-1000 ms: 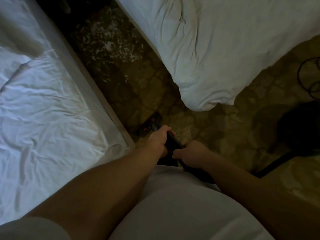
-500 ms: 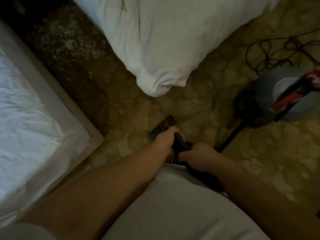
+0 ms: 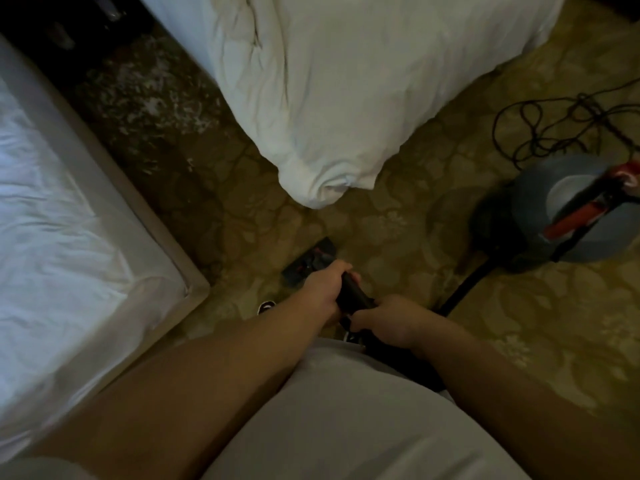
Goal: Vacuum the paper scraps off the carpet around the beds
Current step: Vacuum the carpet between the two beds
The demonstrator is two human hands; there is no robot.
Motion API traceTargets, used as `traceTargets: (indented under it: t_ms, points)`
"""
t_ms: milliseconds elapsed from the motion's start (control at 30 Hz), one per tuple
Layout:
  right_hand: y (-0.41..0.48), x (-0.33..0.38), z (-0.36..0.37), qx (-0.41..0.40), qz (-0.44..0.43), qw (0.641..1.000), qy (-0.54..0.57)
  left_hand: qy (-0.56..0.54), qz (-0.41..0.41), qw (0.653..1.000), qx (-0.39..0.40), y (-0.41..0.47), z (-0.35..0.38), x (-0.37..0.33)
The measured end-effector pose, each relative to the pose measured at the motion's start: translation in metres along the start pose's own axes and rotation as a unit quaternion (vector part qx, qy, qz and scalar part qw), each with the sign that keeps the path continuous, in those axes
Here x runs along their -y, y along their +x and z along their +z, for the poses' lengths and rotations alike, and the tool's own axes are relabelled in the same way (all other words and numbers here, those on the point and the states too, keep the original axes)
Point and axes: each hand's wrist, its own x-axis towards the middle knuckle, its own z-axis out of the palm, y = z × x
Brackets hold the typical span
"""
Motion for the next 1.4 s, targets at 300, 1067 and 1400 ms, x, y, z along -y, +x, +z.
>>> traceTargets:
  t_ms: [300, 1067, 1400]
  points:
    - [0.042, 0.155, 0.044, 0.011, -0.044, 0.998, -0.035, -0.098, 0.042, 0.994, -0.006, 0.013, -0.109, -0.119]
    - [0.137, 0.595, 0.133, 0.128, -0.050, 0.988, 0.066, -0.138, 0.068, 0.987, -0.036, 0.036, -0.353, -0.510]
    - [0.217, 0.752, 0.088, 0.122, -0.032, 0.989, 0.080, -0.157, 0.082, 0.982, -0.059, 0.079, -0.366, -0.679]
